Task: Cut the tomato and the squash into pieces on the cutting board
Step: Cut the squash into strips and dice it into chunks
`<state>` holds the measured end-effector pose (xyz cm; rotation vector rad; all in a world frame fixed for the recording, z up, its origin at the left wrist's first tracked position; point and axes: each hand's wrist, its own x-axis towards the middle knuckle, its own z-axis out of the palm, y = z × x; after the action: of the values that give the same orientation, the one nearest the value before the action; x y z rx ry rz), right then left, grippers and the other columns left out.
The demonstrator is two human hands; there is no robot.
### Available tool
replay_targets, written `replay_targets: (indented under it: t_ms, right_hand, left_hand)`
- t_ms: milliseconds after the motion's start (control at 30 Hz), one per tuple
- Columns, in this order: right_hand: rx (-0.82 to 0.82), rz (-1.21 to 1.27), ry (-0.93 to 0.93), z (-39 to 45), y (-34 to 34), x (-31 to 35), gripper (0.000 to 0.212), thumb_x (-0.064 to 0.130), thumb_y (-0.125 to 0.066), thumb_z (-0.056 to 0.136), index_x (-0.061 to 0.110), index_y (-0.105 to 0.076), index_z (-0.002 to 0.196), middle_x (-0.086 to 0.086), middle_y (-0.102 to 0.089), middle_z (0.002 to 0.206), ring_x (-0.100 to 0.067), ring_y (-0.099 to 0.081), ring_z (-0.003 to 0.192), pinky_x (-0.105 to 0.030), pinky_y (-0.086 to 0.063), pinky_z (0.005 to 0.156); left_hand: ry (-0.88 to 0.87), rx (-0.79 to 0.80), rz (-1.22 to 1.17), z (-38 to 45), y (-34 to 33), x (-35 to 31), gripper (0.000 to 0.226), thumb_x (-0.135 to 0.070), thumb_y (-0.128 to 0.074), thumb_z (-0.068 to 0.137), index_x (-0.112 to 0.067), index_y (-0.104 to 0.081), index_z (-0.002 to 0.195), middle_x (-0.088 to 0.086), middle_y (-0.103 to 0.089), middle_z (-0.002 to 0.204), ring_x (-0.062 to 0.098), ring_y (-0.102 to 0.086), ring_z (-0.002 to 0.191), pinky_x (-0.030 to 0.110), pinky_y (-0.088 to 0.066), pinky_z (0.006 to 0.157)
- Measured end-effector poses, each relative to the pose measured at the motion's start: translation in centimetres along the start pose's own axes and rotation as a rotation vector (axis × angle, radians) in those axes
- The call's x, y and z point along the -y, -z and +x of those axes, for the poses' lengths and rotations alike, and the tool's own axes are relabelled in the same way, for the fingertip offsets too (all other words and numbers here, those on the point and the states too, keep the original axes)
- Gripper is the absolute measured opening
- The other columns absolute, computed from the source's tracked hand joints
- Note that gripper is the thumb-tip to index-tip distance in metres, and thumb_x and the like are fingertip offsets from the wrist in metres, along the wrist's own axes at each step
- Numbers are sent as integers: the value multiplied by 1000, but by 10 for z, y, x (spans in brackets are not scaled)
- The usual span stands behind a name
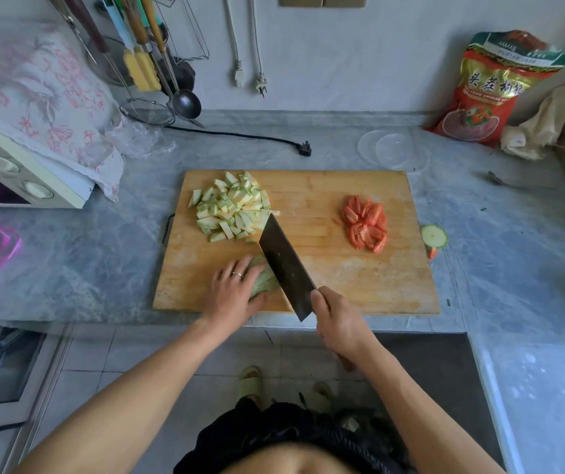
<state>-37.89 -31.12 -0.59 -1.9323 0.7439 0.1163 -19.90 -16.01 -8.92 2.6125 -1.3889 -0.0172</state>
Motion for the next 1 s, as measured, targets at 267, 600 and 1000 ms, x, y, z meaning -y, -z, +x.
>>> replay_targets:
  t_ms: [267, 600, 1000]
  right_hand:
    - [-42, -184, 77, -7, -14, 9, 32, 34, -33, 106, 14, -45, 84, -8, -50, 59, -22, -36, 45, -33, -29, 43]
    - [-17, 10, -27, -8, -7, 6, 39, 38, -29, 106, 10, -51, 90, -7, -54, 66, -20, -48, 46, -31, -41, 41]
    - [-45, -279, 101, -12, -13, 5, 30, 34, -34, 106, 12, -44, 89, -3, -44, 57, -21, -34, 45, -32, -25, 43]
  left_hand:
    - [28, 13, 25, -1, 3, -4, 53, -47, -69, 83, -13, -61, 124, 13, -58, 134, 36, -57, 119, 48, -49, 90]
    - [17, 24, -17, -2, 6, -2, 55, -43, -69, 86, -17, -54, 132, 10, -52, 141, 34, -52, 124, 47, -47, 92]
    - [33, 64, -120, 1, 13, -2, 56, -43, -72, 84, -15, -57, 131, 11, -54, 139, 35, -53, 123, 49, -45, 96]
